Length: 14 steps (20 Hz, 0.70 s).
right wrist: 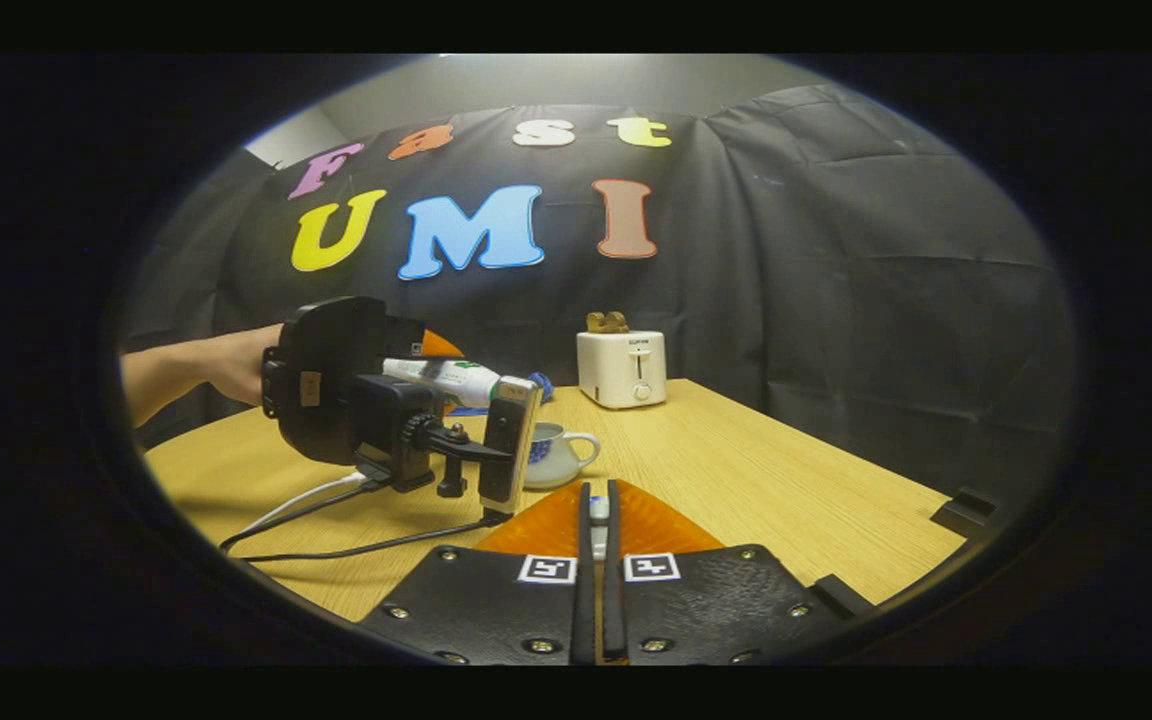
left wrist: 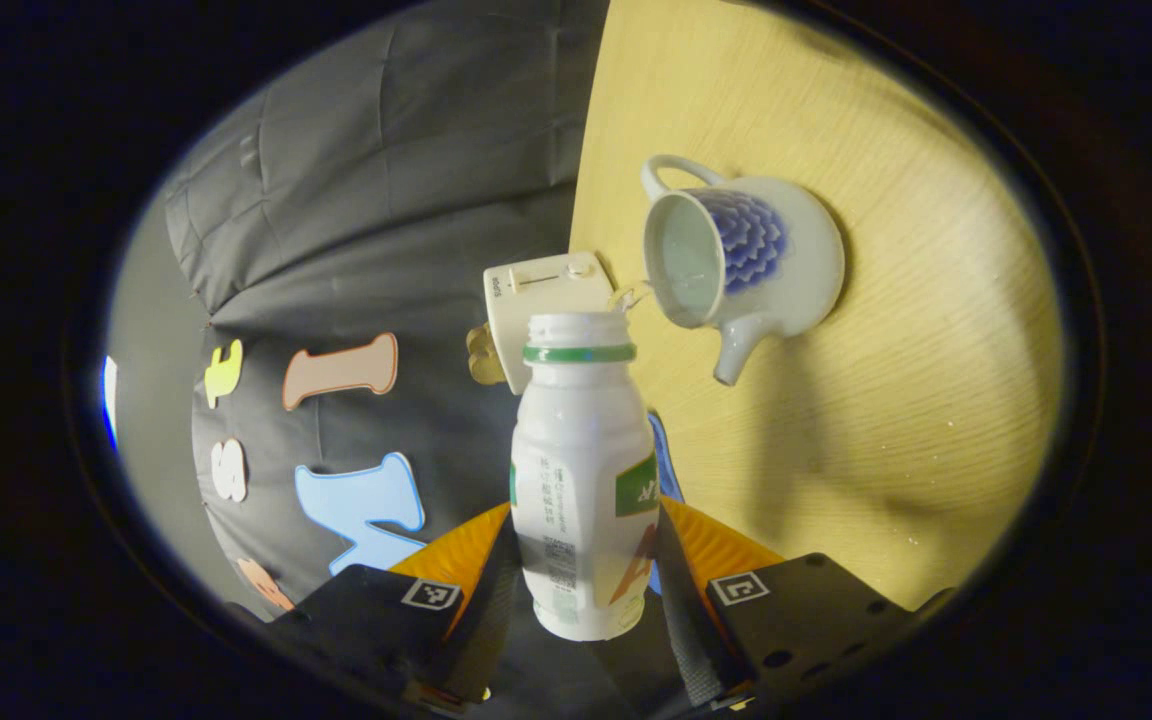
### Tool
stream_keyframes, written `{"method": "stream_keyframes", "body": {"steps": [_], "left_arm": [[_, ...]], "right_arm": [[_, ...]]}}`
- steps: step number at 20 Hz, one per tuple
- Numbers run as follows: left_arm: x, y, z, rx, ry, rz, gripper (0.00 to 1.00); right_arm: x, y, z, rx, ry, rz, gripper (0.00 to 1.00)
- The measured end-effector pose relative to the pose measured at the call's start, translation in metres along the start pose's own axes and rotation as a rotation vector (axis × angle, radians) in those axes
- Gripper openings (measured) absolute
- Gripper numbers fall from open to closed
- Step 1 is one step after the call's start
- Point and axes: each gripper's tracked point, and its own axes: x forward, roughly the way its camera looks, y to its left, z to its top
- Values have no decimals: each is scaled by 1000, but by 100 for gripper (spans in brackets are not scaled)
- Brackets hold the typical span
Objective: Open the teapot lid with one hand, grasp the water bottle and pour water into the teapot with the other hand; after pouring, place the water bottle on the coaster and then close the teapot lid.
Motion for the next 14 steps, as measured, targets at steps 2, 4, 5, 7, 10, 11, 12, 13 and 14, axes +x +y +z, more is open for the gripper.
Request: {"method": "stream_keyframes", "body": {"steps": [2,4,5,7,10,11,12,13,14], "left_arm": [[0,1,0,8,1,0,76],[0,2,-1,16,2,4,76],[0,3,-1,23,4,7,76],[0,4,-1,39,7,9,76],[0,5,-1,51,5,7,76],[-1,6,0,57,5,7,76],[-1,7,1,61,2,9,76],[-1,7,2,62,0,13,76],[-1,8,3,66,1,18,76]], "right_arm": [[0,0,0,2,-2,1,3],[0,0,1,3,-3,4,4],[0,0,1,2,-4,4,3],[0,0,2,1,-6,7,3],[1,-2,4,6,-12,2,3],[0,-2,4,8,-12,3,3],[0,-2,4,11,-13,4,3],[0,-2,4,11,-14,5,4],[-1,-2,5,11,-15,5,0]]}}
